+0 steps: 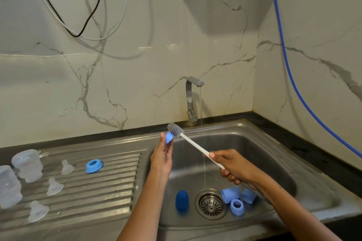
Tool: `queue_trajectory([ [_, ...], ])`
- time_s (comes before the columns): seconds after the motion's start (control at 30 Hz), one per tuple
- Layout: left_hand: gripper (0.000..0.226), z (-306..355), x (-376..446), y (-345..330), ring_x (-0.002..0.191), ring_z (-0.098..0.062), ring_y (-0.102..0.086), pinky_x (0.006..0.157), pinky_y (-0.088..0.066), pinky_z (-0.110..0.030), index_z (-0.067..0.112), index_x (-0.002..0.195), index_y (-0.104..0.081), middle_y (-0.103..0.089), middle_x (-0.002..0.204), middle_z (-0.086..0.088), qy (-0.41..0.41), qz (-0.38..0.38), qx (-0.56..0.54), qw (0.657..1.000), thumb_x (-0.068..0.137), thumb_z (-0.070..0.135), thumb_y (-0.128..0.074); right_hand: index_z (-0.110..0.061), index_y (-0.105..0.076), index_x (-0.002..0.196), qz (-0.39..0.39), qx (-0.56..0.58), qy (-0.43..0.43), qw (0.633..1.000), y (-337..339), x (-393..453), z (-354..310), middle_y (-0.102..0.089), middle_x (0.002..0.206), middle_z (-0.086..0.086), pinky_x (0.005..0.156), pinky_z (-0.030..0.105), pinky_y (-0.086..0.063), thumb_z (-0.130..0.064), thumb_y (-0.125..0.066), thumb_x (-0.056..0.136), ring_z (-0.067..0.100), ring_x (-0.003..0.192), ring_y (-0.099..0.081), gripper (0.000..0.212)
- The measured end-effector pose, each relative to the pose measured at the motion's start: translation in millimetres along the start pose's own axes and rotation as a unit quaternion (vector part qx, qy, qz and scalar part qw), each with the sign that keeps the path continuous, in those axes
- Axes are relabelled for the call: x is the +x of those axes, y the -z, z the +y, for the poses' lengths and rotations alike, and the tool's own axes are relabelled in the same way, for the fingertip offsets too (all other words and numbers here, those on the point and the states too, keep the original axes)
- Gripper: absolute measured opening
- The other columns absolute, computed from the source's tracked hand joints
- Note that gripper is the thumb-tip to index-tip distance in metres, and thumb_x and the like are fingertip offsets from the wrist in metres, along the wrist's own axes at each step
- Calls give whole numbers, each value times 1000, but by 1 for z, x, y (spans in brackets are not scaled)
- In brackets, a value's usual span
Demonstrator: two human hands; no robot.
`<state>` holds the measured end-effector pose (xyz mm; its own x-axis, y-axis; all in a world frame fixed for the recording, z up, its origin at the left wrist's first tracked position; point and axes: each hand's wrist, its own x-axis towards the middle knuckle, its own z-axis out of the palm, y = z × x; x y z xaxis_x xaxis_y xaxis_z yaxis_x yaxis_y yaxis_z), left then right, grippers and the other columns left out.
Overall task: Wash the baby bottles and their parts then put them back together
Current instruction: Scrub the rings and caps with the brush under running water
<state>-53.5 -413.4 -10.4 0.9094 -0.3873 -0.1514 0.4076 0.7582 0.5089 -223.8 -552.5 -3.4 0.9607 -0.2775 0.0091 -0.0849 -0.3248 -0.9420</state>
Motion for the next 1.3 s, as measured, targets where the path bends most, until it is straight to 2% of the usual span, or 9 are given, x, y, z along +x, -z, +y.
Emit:
queue_trajectory([
  [0.07, 15, 0, 1, 1, 92, -21, -62, 85, -54, -35, 4, 101, -57, -63, 97, -16, 5, -5, -16, 1000, 94, 17, -54, -39, -60, 117, -4, 3, -5, 1000, -2, -1, 1, -43, 51, -6, 38, 17, -29, -46, -47, 97, 5, 42, -32, 25],
  [0.2, 17, 2, 6, -1, 110, -29, -58, 101, -44, -42, 0, 99, -56, -58, 119, -21, 20, -16, -41, 999, 96, 16, -52, -36, -60, 119, -2, -11, -9, 1000, -5, 1, 2, -43, 51, -5, 38, 17, -30, -44, -46, 98, 5, 41, -32, 27],
  [0.3, 28, 5, 9, 0, 119, -29, -54, 100, -42, -40, -6, 122, -52, -51, 132, -22, 2, -24, 23, 999, 96, 4, -49, -33, -59, 121, 5, -26, -10, 1000, -6, 1, 4, -43, 54, -3, 38, 18, -30, -43, -45, 99, 5, 40, -33, 28],
  [0.37, 30, 5, 9, 1, 124, -29, -50, 99, -43, -40, -8, 124, -50, -50, 135, -23, 5, -10, 37, 999, 95, 0, -48, -32, -59, 122, 11, -25, -8, 1000, -9, 2, 4, -43, 55, -2, 38, 18, -30, -43, -44, 99, 5, 40, -33, 29],
  [0.5, 8, 4, 7, 2, 113, -28, -57, 95, -47, -42, -2, 99, -57, -56, 124, -23, 1, -18, 72, 997, 92, 0, -54, -32, -58, 119, 42, -29, -4, 999, -20, 9, 1, -43, 58, 0, 40, 20, -28, -41, -43, 100, 4, 39, -33, 26],
  [0.7, 23, 6, 9, 7, 91, -21, -63, 92, -48, -38, -5, 115, -56, -62, 109, -16, -68, -30, 145, 987, 95, 7, -51, -36, -61, 118, -22, -24, -37, 999, 10, 4, 3, -42, 53, -6, 39, 16, -29, -47, -47, 97, 4, 41, -32, 28],
  [0.9, 21, -5, 4, 6, 88, -16, -61, 72, -50, -25, 3, 110, -64, -68, 98, -10, -67, -96, 350, 929, 92, 11, -57, -42, -54, 117, 33, -52, 1, 998, 1, 13, 8, -45, 55, -2, 39, 18, -30, -42, -45, 99, 3, 39, -34, 20],
  [1.07, 23, 0, 6, 11, 86, -15, -61, 74, -50, -25, -1, 110, -64, -68, 92, -7, -114, -61, 354, 926, 91, 11, -59, -41, -61, 112, -3, -35, -20, 999, 11, 4, 12, -44, 52, -6, 39, 17, -30, -50, -51, 94, 3, 40, -33, 23],
  [1.3, 20, 2, 6, 12, 88, -18, -60, 76, -52, -25, 0, 107, -66, -68, 94, -10, -107, -69, 396, 909, 91, 11, -60, -30, -65, 100, 28, -75, 14, 997, 2, 8, 15, -42, 53, -7, 39, 17, -29, -42, -48, 98, 1, 38, -33, 21],
])
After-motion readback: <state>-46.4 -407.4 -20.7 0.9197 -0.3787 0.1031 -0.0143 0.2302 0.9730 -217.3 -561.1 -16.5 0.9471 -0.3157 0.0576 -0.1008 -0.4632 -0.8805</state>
